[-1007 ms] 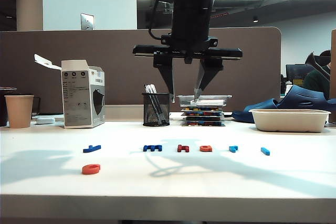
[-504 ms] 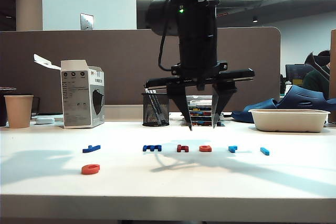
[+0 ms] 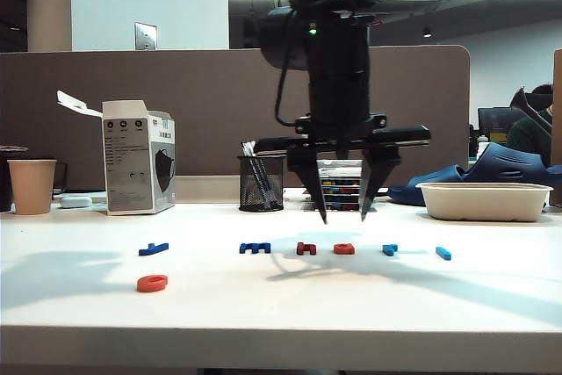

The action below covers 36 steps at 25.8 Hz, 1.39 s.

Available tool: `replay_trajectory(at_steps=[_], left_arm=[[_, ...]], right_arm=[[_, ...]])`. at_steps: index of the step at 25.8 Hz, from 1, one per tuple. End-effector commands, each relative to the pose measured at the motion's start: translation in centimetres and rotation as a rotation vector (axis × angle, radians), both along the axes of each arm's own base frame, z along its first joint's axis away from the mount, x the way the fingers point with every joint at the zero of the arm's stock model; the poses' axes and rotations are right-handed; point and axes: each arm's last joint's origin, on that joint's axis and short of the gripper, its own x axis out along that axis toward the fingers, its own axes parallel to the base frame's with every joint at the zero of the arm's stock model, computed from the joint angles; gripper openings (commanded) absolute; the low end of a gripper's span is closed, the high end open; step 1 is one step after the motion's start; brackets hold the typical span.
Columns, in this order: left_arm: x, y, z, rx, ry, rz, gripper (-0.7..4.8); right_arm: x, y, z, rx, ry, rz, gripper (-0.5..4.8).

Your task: Select the appropriate letters from the row of letter magnets placed on the table to arrange into the word "car".

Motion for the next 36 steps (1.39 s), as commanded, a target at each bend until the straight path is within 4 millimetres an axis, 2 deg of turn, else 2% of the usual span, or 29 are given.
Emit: replay_trajectory(at_steps=[1,12,36], left_arm=[[0.0,0.1,0.2,-0.007,-0.012,0.001,-0.06],[0.0,0.1,0.2,-0.007,-0.012,0.001,-0.06],[0.0,0.1,0.2,-0.007,-0.012,0.002,-0.06]], right_arm=[[0.2,-0.2,0.2,0.029,0.004,-0.006,2.03],[-0.3,-0.6,-2.2,0.048,0.059,0.008,2.03],[0.1,-1.1,-2.7,0.069,0.061,0.024,1.95]])
